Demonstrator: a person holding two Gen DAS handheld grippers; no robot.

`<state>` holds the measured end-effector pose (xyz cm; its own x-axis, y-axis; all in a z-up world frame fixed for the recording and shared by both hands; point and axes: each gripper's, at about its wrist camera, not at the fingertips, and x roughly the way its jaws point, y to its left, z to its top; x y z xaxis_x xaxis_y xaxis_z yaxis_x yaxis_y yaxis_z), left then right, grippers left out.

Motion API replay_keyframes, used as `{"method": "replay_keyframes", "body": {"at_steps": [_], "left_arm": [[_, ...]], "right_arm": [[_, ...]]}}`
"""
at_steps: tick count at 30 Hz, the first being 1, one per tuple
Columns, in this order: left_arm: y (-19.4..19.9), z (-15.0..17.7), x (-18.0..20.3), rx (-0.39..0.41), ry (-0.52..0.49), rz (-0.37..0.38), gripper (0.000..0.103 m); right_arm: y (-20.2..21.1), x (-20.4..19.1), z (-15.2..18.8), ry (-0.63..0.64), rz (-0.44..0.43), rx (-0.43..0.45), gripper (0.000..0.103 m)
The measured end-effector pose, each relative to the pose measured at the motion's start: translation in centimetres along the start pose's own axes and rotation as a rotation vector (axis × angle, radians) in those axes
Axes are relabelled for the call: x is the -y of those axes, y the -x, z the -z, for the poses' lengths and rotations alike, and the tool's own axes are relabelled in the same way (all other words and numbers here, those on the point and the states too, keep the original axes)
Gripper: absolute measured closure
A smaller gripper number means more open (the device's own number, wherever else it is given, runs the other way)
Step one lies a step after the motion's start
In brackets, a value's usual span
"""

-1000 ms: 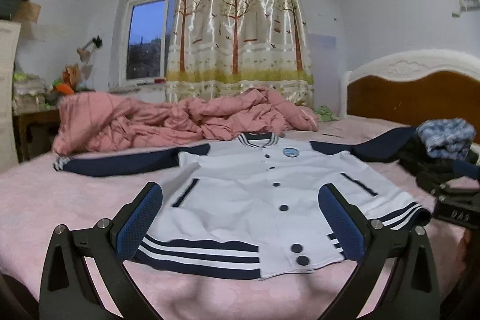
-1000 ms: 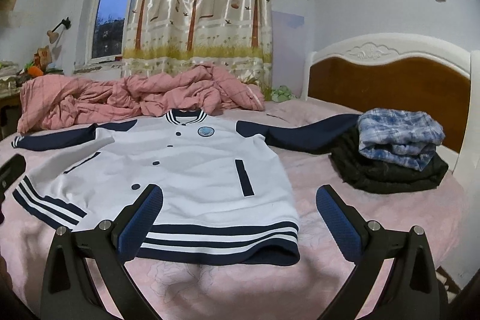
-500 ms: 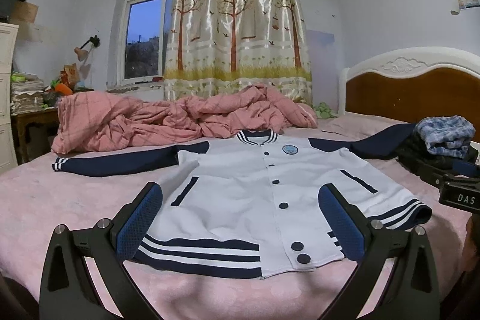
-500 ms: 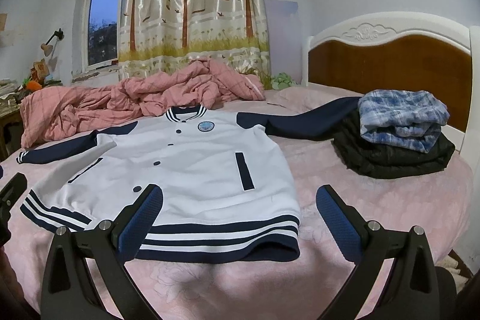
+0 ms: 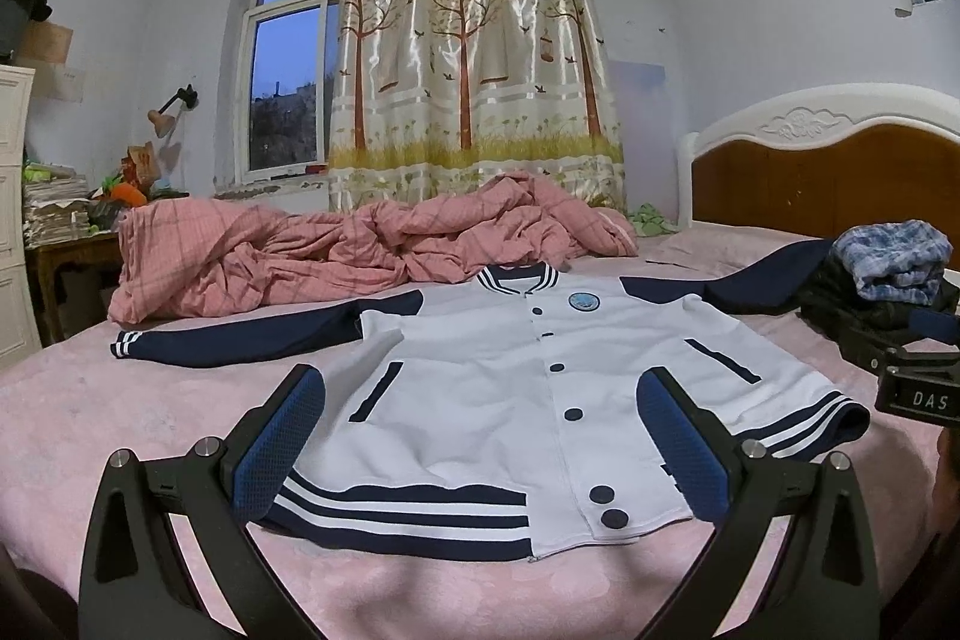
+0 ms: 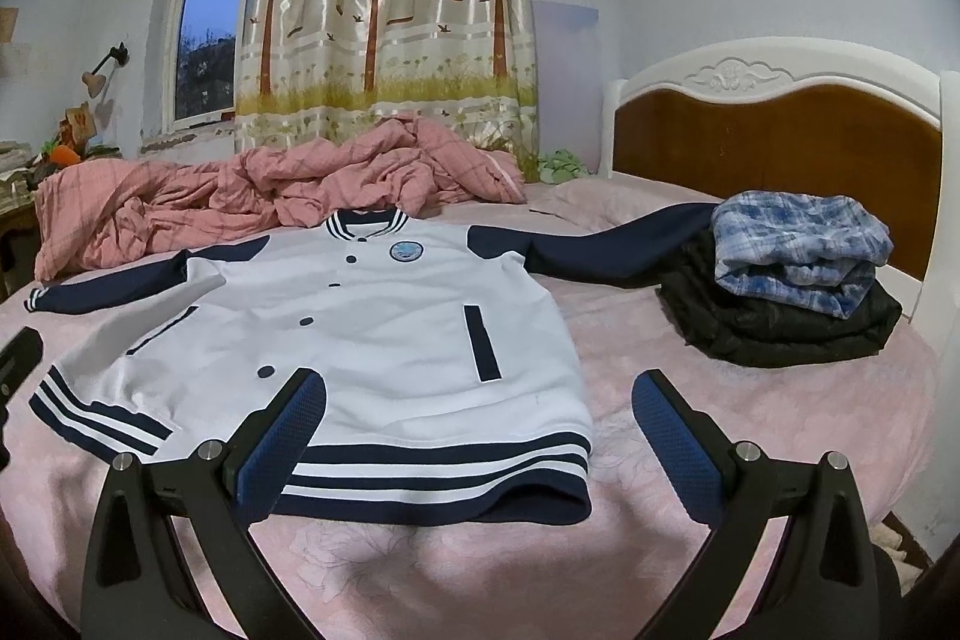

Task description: Fold large clothes

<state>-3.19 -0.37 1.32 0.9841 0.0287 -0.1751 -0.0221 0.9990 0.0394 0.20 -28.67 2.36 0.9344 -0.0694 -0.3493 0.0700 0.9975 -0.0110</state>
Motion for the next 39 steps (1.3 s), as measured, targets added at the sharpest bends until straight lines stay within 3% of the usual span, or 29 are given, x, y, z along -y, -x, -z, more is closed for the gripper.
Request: {"method": "replay_keyframes", "body": {"at_steps": [6,16,20,23,25,28,31,33,36,39], "left_arm": [[-0.8,0.4,0.1,-0.067,-0.026,-0.052,0.0],[-1.4,0.5,-0.3,-0.098,-0.011,-0.024,0.0],[-1.6,0.4,-0.2,-0.121,-0.004,0.03,0.0],[-3.0,0.7,0.0,-0.239,0.013,0.172,0.001],[-3.8,1.4,-0.3,-0.31,0.061,0.166,0.009],[-4.5,2.5,-1.5,-0.387,0.15,0.179,0.011],[-5.1,3.2,-2.7,-0.45,0.195,0.148,0.014],[-6.2,4.3,-2.9,-0.547,0.195,0.117,0.014],[-7.2,6.3,-4.1,-0.645,0.305,0.176,0.021],[-7.9,7.1,-5.0,-0.685,0.399,0.203,0.022]], "right_arm": [[-0.1,0.0,0.0,-0.001,-0.007,-0.009,0.0],[-0.2,-0.1,0.0,0.011,-0.006,-0.014,0.0],[0.0,-0.9,0.2,0.019,-0.024,-0.024,0.0],[-0.5,-0.4,0.1,-0.03,-0.075,-0.084,0.0],[-1.3,0.9,0.0,-0.118,-0.107,-0.146,0.0],[-2.3,2.3,0.6,-0.204,-0.164,-0.211,0.0],[-3.5,1.9,1.7,-0.199,-0.145,-0.274,0.001],[-4.8,1.5,3.4,-0.203,-0.08,-0.374,0.012],[-6.0,1.9,5.5,-0.304,-0.164,-0.496,0.017],[-5.5,1.1,5.3,-0.254,-0.185,-0.473,0.018]]}}
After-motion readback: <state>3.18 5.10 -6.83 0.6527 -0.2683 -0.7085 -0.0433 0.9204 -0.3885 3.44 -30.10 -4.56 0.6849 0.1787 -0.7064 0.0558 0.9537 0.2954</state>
